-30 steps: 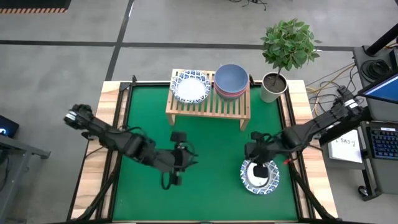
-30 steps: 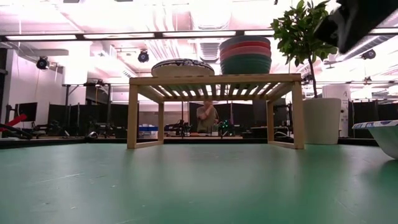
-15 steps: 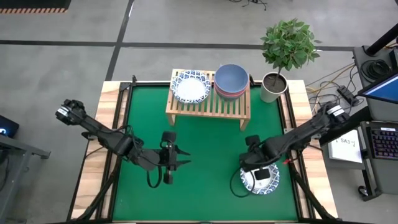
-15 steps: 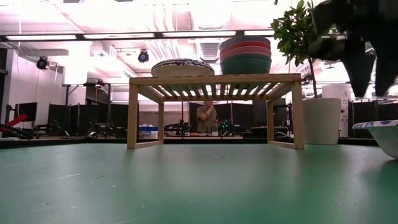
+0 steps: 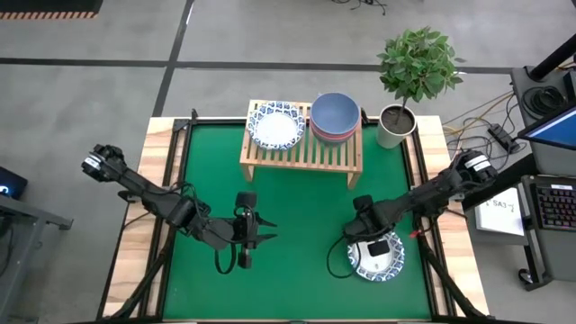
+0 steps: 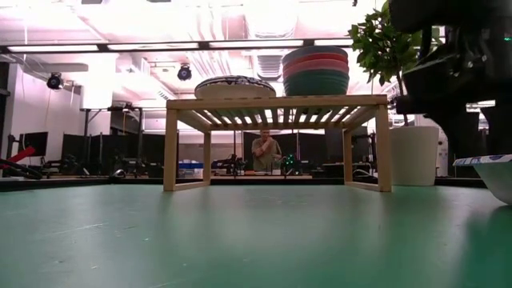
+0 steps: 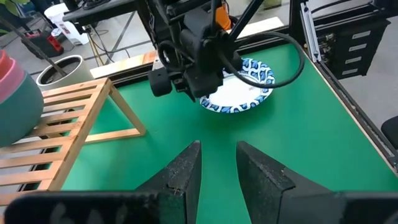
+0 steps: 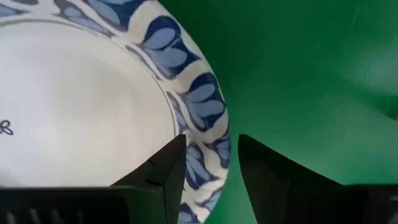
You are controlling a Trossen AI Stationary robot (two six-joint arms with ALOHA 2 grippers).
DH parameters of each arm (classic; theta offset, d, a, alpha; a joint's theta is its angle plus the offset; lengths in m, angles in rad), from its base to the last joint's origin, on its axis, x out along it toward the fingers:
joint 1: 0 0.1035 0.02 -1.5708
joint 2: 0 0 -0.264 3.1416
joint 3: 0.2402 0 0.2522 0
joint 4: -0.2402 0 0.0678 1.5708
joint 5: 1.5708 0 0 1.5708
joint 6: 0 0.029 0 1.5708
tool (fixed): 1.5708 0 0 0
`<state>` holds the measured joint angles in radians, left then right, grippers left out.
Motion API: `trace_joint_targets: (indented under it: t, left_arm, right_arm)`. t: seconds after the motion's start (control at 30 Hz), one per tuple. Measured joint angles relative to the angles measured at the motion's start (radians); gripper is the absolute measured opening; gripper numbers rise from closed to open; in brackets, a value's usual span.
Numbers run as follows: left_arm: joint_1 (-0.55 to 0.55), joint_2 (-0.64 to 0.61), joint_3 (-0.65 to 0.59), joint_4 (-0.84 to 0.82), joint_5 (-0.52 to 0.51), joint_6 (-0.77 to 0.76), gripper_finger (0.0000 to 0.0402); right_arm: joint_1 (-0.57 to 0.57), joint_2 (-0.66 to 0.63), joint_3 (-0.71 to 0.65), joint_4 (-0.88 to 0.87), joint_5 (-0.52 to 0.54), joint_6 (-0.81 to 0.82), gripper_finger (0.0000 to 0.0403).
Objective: Place and stack bowls onto a shelf
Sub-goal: Stack the white patterned bowl on top of the white patterned bowls on the shelf
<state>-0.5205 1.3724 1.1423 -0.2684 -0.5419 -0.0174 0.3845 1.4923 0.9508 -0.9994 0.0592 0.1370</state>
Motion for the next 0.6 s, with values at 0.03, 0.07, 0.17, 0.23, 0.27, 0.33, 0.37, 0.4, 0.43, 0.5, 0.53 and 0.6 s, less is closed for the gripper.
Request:
trace_joint_targets:
  t: [0.03,0.07,0.17,0.23,0.27,0.33,0.37,0.4,0.43,0.5,0.53,0.6]
  left_arm:
    - [0.0,0.0,0.0,0.0,0.0,0.0,0.0084]
    - [0.0,0.0,0.0,0.0,0.0,0.0,0.0084]
    - [0.0,0.0,0.0,0.0,0.0,0.0,0.0084]
    - [0.0,0.0,0.0,0.0,0.0,0.0,0.0084]
    - [0.0,0.0,0.0,0.0,0.0,0.0,0.0084]
    - [0.0,0.0,0.0,0.006,0.0,0.0,0.0084]
    - [0.0,0.0,0.0,0.009,0.0,0.0,0.0084]
    - [0.0,0.0,0.0,0.011,0.0,0.0,0.0084]
    - [0.0,0.0,0.0,0.015,0.0,0.0,0.0084]
    - [0.0,0.0,0.0,0.022,0.0,0.0,0.0084]
    - [0.0,0.0,0.0,0.025,0.0,0.0,0.0084]
    - [0.0,0.0,0.0,0.024,0.0,0.0,0.0084]
  right_arm:
    - [-0.006,-0.002,-0.007,0.011,-0.009,-0.003,0.0137]
    - [-0.01,-0.003,-0.011,0.014,-0.013,-0.004,0.0135]
    - [-0.014,-0.004,-0.014,0.023,-0.016,-0.005,0.0121]
    - [-0.016,-0.005,-0.014,0.027,-0.029,-0.005,0.0098]
    - [-0.018,-0.005,-0.014,0.033,-0.043,-0.006,0.0084]
    - [-0.019,-0.005,-0.014,0.045,-0.064,-0.008,0.005]
    - [-0.019,-0.006,-0.013,0.048,-0.076,-0.005,0.0032]
    - [-0.019,-0.006,-0.01,0.048,-0.078,0.0,0.0021]
    - [-0.019,-0.006,-0.009,0.05,-0.083,0.006,0.0018]
    - [-0.02,-0.012,-0.008,0.048,-0.097,0.023,0.0015]
    - [-0.021,-0.017,-0.004,0.049,-0.098,0.029,0.0014]
    - [-0.021,-0.031,0.009,0.054,-0.098,0.035,0.0012]
